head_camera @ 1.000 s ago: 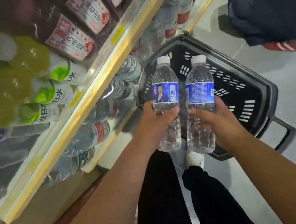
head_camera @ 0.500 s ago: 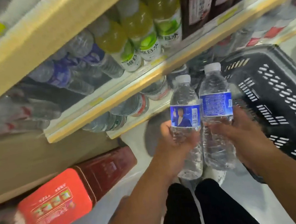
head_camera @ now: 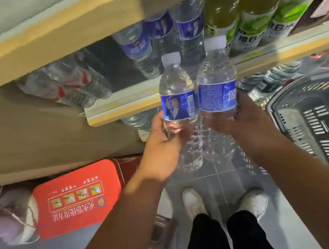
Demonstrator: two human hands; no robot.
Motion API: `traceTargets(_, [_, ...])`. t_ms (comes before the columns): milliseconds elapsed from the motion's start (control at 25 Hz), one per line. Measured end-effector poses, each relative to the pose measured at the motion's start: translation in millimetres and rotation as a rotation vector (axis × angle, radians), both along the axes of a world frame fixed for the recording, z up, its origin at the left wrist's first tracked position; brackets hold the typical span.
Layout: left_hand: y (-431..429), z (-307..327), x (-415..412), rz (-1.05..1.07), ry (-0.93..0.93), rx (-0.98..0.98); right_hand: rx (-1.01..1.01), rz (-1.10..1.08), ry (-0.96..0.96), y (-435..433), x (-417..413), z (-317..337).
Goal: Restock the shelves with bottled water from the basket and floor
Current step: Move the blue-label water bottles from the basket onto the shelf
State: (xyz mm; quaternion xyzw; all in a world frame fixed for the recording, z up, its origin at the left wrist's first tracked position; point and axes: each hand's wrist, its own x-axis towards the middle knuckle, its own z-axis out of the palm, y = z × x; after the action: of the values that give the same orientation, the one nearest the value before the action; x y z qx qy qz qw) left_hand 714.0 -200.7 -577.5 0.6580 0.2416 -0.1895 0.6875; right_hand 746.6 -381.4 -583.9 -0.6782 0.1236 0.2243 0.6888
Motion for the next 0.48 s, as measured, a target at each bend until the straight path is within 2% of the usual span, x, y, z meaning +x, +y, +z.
traceTargets(120, [24, 4, 20, 0.146, -0.079, -0.072, -0.034, 0.054, -0.088, 32, 25, 12])
traceTargets(200, [38, 11, 38, 0.193, -0.067, -0.144, -0.028, 0.058, -0.132, 48, 39, 16])
traceTargets(360, [60, 15, 53, 0.135, -0.292, 0.077, -0.065, 0.045, -0.226, 77, 60, 20])
traceTargets(480, [66, 12, 60, 0.106, -0.362, 0.228, -0.097, -0.049, -0.32, 93, 66, 18])
